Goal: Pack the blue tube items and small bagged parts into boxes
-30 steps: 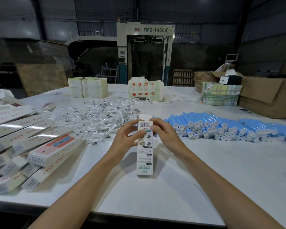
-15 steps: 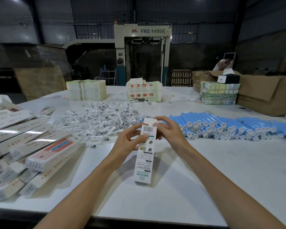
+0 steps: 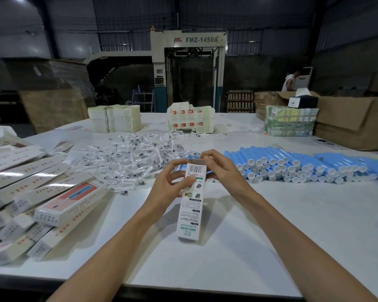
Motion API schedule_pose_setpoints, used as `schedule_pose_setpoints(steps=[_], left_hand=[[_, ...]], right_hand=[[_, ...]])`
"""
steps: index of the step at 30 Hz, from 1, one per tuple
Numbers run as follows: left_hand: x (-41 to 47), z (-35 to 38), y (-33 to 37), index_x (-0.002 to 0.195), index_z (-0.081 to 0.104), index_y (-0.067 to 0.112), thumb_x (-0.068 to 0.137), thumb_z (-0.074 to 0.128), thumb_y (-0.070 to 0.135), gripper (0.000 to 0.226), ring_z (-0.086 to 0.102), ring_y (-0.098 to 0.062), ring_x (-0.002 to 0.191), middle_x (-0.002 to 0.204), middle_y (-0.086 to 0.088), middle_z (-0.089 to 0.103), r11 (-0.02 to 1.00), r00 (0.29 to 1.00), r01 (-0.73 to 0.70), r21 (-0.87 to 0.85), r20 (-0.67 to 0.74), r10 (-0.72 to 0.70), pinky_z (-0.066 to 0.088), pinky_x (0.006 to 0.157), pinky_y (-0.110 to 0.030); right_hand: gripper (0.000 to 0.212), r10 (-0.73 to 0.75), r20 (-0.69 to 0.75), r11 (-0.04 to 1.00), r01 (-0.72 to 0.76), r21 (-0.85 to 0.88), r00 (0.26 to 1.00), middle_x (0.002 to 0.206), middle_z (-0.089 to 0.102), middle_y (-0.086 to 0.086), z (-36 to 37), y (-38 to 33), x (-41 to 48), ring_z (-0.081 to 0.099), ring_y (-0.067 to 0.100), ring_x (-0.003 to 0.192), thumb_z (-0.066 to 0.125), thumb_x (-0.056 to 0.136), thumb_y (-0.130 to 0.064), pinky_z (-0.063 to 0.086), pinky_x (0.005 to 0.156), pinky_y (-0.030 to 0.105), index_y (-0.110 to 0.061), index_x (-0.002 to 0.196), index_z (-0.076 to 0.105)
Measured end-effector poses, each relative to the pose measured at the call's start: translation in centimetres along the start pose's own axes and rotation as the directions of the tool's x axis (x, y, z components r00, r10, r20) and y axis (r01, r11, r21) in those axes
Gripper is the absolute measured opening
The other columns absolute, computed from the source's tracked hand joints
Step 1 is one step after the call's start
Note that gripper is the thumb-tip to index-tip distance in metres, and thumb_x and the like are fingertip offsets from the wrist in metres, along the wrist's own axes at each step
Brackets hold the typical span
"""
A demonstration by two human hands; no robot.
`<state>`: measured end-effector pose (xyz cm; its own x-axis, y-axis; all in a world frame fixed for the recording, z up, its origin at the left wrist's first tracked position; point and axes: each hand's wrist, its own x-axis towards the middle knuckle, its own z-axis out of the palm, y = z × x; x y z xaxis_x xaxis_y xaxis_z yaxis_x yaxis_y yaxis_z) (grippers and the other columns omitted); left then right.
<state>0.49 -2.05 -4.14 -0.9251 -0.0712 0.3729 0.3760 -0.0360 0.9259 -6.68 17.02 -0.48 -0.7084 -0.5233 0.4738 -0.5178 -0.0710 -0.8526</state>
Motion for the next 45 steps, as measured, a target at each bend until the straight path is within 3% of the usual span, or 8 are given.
schedule_pose_setpoints(steps=[3,8,12,21,26,30,37,45], left_hand=[[0.0,0.0,-0.1,0.131,0.062,0.034,0.088,0.087,0.034,0.05,0.08,-0.031,0.099,0.114,-0.012,0.081,1.0,1.0,-0.004,0.008,0.007,0.003,0.063,0.072,-0.036],[0.0,-0.2,-0.1,0.131,0.06,0.03,0.095,0.084,0.022,0.044,0.081,-0.032,0.098,0.114,-0.012,0.081,0.999,1.0,-0.01,0.039,-0.001,0.01,0.063,0.07,-0.036],[-0.1,0.0,0.0,0.127,0.059,0.031,0.095,0.083,0.02,0.041,0.081,-0.031,0.095,0.114,-0.012,0.081,0.999,1.0,-0.011,0.031,0.01,0.011,0.063,0.07,-0.037],[-0.2,0.1,0.3,0.126,0.058,0.031,0.094,0.084,0.02,0.043,0.08,-0.032,0.097,0.117,-0.016,0.08,1.0,0.999,-0.025,-0.011,0.048,0.025,0.064,0.073,-0.04],[-0.1,0.1,0.0,0.14,0.055,0.038,0.092,0.087,0.025,0.059,0.079,-0.035,0.106,0.118,-0.015,0.079,0.999,0.998,-0.031,-0.008,0.062,0.031,0.065,0.078,-0.042],[-0.2,0.2,-0.1,0.147,0.057,0.043,0.097,0.082,0.023,0.06,0.077,-0.029,0.112,0.118,-0.011,0.08,0.999,0.996,-0.044,0.017,0.08,0.043,0.064,0.079,-0.036],[-0.1,0.1,-0.2,0.139,0.065,0.035,0.098,0.081,0.021,0.047,0.079,-0.025,0.102,0.109,-0.008,0.081,0.998,0.999,-0.047,0.035,-0.003,0.047,0.062,0.073,-0.033],[0.0,-0.5,-0.5,0.136,0.068,0.034,0.097,0.081,0.02,0.044,0.079,-0.028,0.101,0.11,-0.01,0.081,0.999,0.997,-0.042,0.025,-0.056,0.044,0.063,0.073,-0.035]], right_hand=[[0.027,0.078,-0.025,0.994,-0.076,0.076,0.997,0.101,0.078,0.01,0.2,-0.3,0.0,0.073,0.026,0.092,0.051,0.11,-0.04,0.058,0.077,0.033,-0.021,0.101,0.067],[0.016,0.152,-0.043,0.982,-0.145,0.123,0.987,0.101,0.077,0.02,0.1,-0.2,0.1,0.073,0.024,0.085,0.066,0.103,-0.025,0.058,0.072,0.029,-0.01,0.101,0.068],[0.008,0.178,-0.097,0.977,-0.164,0.137,0.979,0.097,0.077,0.018,0.1,0.0,0.3,0.073,0.022,0.081,0.072,0.098,-0.017,0.057,0.069,0.025,-0.009,0.096,0.072],[0.007,0.198,-0.09,0.965,-0.178,0.194,0.976,0.088,0.075,0.015,0.1,-0.2,0.6,0.069,0.025,0.083,0.068,0.097,-0.008,0.056,0.079,0.038,-0.01,0.091,0.072],[0.011,0.202,-0.056,0.964,-0.188,0.187,0.978,0.096,0.075,0.024,-0.1,-0.7,0.4,0.071,0.024,0.087,0.065,0.097,-0.001,0.056,0.073,0.029,-0.004,0.096,0.075],[0.011,0.21,0.006,0.95,-0.205,0.237,0.978,0.095,0.077,0.017,-0.7,-0.7,0.1,0.072,0.019,0.087,0.065,0.099,-0.003,0.056,0.07,0.024,-0.006,0.095,0.075],[0.023,0.177,0.113,0.941,-0.202,0.272,0.978,0.116,0.077,0.015,-0.7,0.3,-0.1,0.072,0.028,0.112,0.066,0.102,-0.024,0.06,0.091,0.035,-0.015,0.119,0.078],[0.026,0.089,-0.086,0.982,-0.073,0.177,0.992,0.112,0.08,0.002,1.6,1.5,-0.2,0.075,0.02,0.108,0.072,0.097,-0.012,0.059,0.088,0.027,-0.017,0.123,0.077]])
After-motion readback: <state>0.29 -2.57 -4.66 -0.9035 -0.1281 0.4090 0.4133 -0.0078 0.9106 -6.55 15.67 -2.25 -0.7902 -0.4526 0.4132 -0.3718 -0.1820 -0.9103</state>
